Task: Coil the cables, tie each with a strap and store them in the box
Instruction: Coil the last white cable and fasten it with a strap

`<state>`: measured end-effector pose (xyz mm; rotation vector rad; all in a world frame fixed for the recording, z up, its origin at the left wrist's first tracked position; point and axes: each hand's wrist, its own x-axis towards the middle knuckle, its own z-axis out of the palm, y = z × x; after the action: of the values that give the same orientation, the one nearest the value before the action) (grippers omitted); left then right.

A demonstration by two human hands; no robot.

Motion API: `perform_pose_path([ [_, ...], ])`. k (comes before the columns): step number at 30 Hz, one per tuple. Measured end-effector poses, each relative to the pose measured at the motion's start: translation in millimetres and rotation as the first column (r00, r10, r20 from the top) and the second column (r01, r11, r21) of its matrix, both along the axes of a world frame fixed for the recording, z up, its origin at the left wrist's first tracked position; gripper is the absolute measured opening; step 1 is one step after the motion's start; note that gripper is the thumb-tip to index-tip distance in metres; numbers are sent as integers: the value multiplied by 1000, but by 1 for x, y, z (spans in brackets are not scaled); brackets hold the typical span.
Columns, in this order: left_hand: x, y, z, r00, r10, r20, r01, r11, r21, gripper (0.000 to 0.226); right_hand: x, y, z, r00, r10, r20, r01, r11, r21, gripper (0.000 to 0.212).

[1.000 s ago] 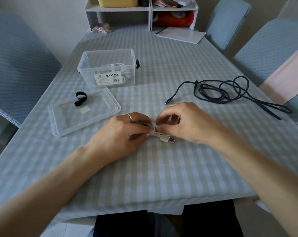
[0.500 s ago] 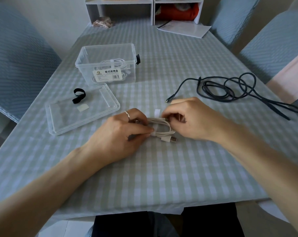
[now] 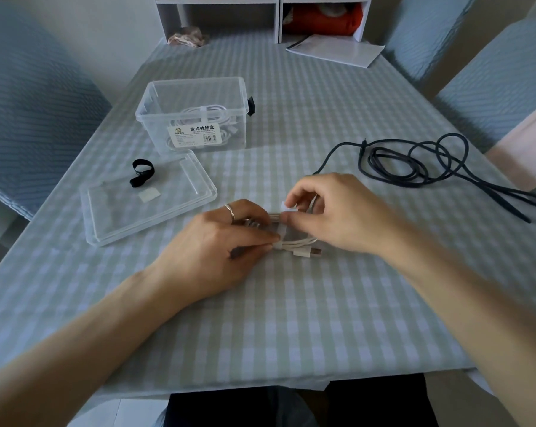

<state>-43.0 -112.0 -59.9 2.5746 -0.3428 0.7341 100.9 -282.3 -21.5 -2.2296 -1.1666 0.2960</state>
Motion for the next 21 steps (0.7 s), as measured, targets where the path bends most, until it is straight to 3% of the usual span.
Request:
perform_pose_path([
  [6,-3,-7,1,999,35,30,-34,999,-32,15,3,14,1,986,-146,-78,139,986,-87,45],
  [11,-3,-13,4,995,95,-3,-95,992,-78,5,11,22,8,958,-213,-190,181,969,-170,49],
  [15,-7,-20,6,987,157,-30,-160,977,-139,9,9,27,17,961,-204,-188,147,950,-277,29],
  [18,-11,-28,6,984,175,-42,-180,970,-162,5,3,29,19,974,-186,-127,136,936,-326,36],
  [21,-11,-31,6,974,219,-55,-226,951,-210,5,-2,33,26,989,-144,-41,117,911,-395,22],
])
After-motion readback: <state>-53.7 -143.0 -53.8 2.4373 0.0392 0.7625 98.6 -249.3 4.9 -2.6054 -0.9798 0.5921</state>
